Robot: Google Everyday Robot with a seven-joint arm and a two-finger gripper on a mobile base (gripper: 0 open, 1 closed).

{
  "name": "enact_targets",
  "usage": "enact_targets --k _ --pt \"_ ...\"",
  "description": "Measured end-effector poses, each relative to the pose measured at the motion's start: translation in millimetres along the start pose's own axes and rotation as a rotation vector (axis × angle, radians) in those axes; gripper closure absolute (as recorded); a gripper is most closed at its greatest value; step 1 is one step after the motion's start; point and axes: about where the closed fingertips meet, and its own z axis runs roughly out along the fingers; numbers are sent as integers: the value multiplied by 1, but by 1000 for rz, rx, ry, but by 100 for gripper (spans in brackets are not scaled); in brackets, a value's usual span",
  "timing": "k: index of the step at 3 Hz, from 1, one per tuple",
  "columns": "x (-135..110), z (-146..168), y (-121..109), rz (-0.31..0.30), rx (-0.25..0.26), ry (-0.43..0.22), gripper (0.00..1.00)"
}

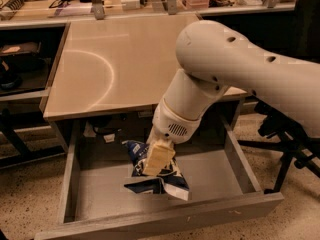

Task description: Place blue chip bag into top drawer

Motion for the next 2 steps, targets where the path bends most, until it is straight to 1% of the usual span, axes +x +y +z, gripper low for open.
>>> enact_targets --k 1,2 --pt "5 27 0 18 -33 -30 100" --pt "11 69 -14 63 -49 -96 100"
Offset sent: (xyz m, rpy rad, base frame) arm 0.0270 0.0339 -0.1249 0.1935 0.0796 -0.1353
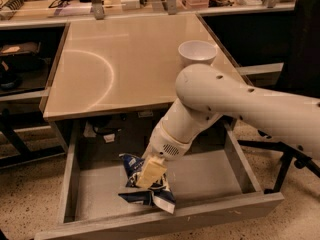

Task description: Place blue chip bag into top drawer

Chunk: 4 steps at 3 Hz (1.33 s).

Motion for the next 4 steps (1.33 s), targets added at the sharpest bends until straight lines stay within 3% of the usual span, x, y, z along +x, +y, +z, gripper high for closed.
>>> enact_targets --k 2,4 --pt "-12 45 -43 8 -9 -91 100" --pt "-16 84 -60 13 -32 -164 100"
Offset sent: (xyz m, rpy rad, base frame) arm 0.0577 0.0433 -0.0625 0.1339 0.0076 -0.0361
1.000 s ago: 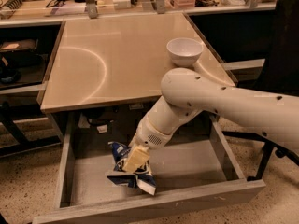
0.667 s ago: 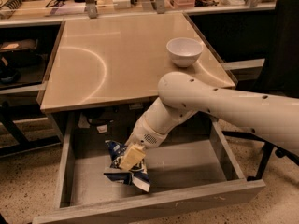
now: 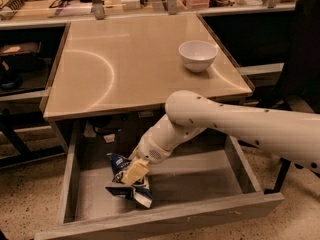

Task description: Place blue chip bag into top drawer

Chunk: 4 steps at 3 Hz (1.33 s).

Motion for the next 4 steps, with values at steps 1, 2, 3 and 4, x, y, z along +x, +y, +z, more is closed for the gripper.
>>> enact_targets --k 1,2,3,4 --pt "-2 10 -9 -4 2 -14 100" --pt "-2 10 -9 -4 2 -14 82" --pt "-2 10 -9 -4 2 -14 58" --pt "-2 10 -9 -4 2 -14 35"
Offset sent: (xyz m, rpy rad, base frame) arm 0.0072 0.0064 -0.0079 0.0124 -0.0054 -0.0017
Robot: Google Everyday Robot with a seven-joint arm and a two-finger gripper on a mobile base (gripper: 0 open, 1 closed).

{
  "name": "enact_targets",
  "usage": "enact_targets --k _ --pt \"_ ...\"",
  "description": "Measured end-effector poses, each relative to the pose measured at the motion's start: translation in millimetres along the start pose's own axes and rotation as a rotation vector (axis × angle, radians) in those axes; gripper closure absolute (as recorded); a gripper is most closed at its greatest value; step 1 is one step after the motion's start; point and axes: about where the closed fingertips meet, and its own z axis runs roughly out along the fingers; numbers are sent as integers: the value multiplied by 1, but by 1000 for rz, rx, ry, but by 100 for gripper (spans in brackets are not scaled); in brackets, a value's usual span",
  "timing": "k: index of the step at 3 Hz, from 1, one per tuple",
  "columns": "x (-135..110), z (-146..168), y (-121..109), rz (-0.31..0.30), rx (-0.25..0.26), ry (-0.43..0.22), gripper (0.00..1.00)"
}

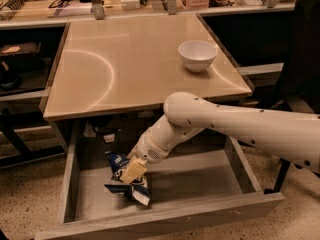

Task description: Place blue chip bag into top drawer

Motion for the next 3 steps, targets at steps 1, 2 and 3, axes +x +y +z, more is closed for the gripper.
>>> enact_targets --k 1,2,3 --pt "0 0 0 0 0 0 11" --pt "0 0 0 0 0 0 0" --pt "0 0 0 0 0 0 0"
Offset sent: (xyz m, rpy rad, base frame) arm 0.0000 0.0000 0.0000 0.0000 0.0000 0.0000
